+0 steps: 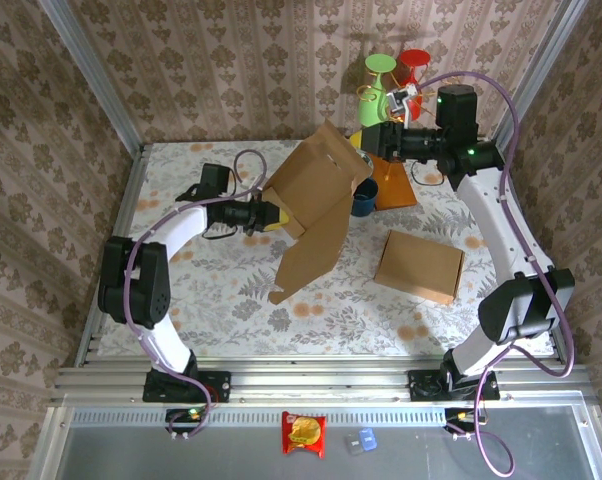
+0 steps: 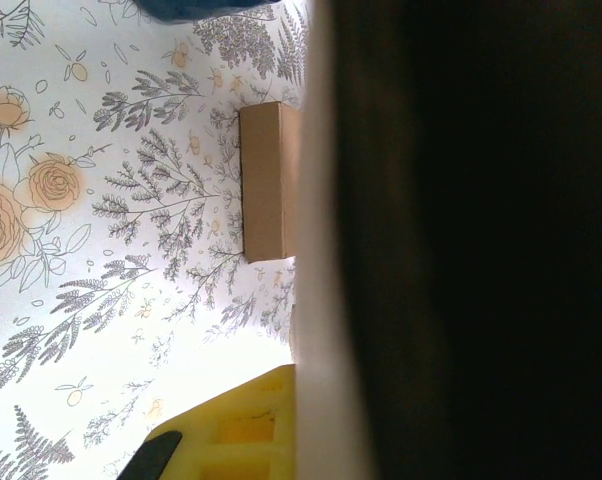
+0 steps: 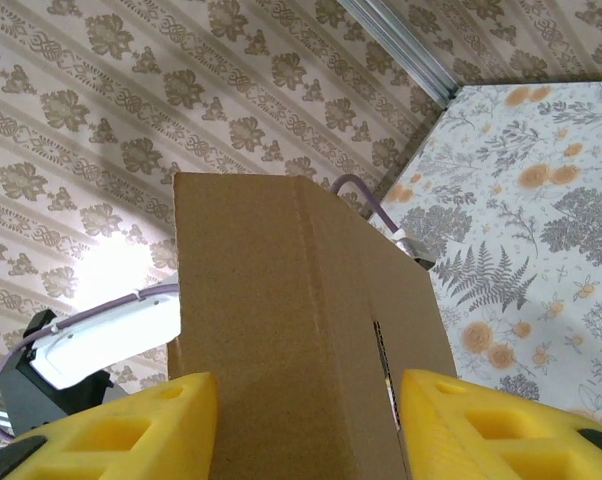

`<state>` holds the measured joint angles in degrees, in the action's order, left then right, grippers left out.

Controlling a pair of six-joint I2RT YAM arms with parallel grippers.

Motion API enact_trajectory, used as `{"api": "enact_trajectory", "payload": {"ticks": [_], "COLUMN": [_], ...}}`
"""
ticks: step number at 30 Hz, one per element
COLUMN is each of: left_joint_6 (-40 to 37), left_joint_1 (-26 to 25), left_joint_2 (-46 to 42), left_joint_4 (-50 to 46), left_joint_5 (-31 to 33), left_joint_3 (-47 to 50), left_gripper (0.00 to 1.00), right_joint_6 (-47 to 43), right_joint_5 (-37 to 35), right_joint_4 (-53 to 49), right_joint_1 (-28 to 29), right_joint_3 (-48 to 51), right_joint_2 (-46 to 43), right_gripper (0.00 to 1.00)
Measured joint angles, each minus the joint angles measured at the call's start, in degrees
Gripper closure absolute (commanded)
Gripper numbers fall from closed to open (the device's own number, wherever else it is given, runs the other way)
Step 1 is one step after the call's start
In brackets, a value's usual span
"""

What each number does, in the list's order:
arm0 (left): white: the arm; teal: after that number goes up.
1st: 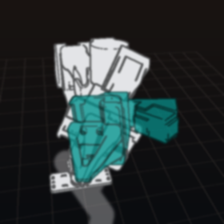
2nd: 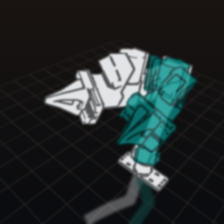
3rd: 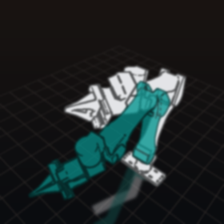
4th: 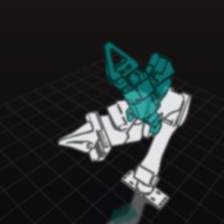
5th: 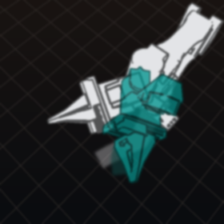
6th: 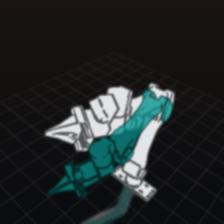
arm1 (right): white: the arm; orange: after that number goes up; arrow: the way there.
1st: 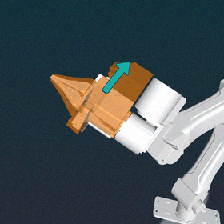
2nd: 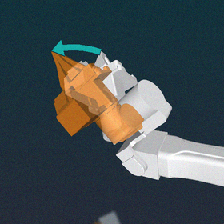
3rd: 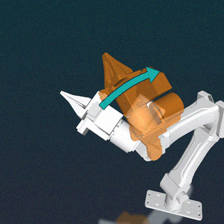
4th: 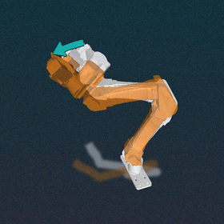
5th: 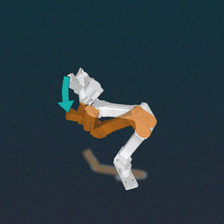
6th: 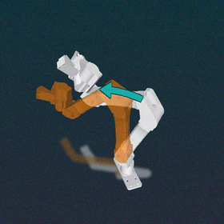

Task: Fold the paper box

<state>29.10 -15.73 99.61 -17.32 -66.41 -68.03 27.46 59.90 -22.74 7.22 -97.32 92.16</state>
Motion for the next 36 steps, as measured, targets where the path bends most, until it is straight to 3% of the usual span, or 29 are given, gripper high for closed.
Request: {"api": "enact_trajectory", "payload": {"ticks": [14,36], "left_joint_6": [-0.28,-2.21], "left_joint_1": [-0.37,-0.37], "left_joint_2": [0.42,0.42], "left_joint_4": [-0.52,-4.61], "left_joint_5": [0.22,3.54], "left_joint_3": [-0.63,-0.9], "left_gripper": [1.0,1.0], "right_joint_6": [-9.27,-24.35], "right_joint_5": [-5.29,-32.59], "right_joint_4": [-10.86,-26.71], "right_joint_1": [4.55,15.96], "right_joint_3": [-3.1,-9.97], "right_joint_2": [1.03,1.31], "right_gripper": [0.49,0.52]}}
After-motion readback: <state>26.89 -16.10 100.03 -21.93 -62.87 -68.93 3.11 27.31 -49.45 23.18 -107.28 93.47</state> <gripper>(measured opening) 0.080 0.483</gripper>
